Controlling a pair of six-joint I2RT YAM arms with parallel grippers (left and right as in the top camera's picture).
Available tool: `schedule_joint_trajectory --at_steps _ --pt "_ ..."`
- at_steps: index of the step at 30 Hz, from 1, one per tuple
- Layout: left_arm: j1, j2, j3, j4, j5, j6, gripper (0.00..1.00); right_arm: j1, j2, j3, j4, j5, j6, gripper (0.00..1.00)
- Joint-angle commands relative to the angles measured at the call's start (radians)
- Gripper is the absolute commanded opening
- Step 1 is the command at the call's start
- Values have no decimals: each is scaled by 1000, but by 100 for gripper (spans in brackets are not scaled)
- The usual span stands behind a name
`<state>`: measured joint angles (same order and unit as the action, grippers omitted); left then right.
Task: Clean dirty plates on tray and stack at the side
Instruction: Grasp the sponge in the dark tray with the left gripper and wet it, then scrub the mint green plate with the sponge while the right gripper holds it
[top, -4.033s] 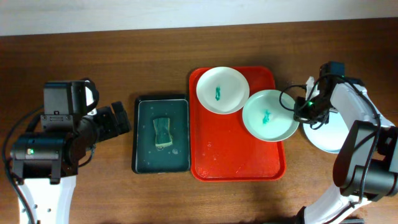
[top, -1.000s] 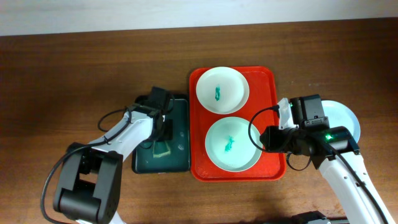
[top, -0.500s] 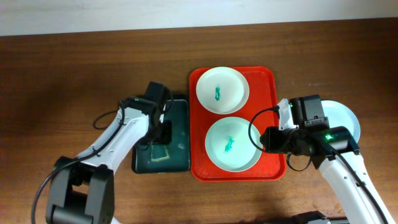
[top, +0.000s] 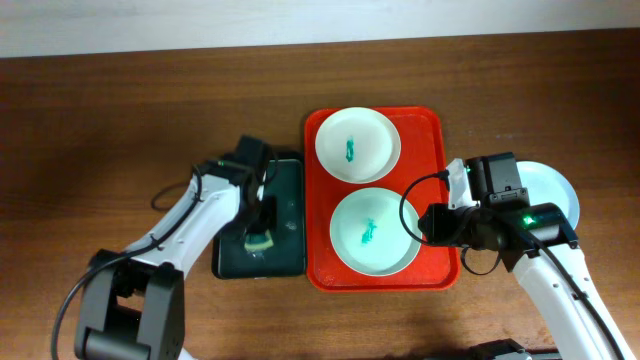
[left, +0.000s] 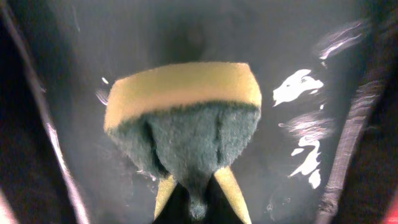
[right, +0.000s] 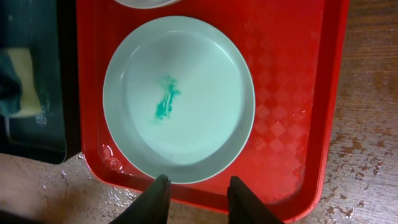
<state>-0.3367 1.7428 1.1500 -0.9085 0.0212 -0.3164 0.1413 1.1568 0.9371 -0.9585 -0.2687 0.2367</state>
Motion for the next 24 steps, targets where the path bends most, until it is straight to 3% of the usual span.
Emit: schedule_joint_trajectory --at_steps 1,6,11,12,17,21,24 --pt "-2 -6 61 -9 9 30 33 9 -2 13 0 -8 -1 32" --pt "-2 11 26 10 9 30 47 9 -2 13 0 -8 -1 33" --pt "-2 19 -112 224 10 26 47 9 0 13 0 -8 -1 34" --pt "-2 19 -133 257 10 26 43 9 5 13 0 -8 -1 34" --pt "-2 23 -173 299 9 26 0 9 51 13 -6 13 -1 35" --pt "-1 18 -112 225 10 26 0 9 103 13 -4 33 -1 34" --pt "-1 14 16 88 10 26 0 9 162 13 6 50 -1 34"
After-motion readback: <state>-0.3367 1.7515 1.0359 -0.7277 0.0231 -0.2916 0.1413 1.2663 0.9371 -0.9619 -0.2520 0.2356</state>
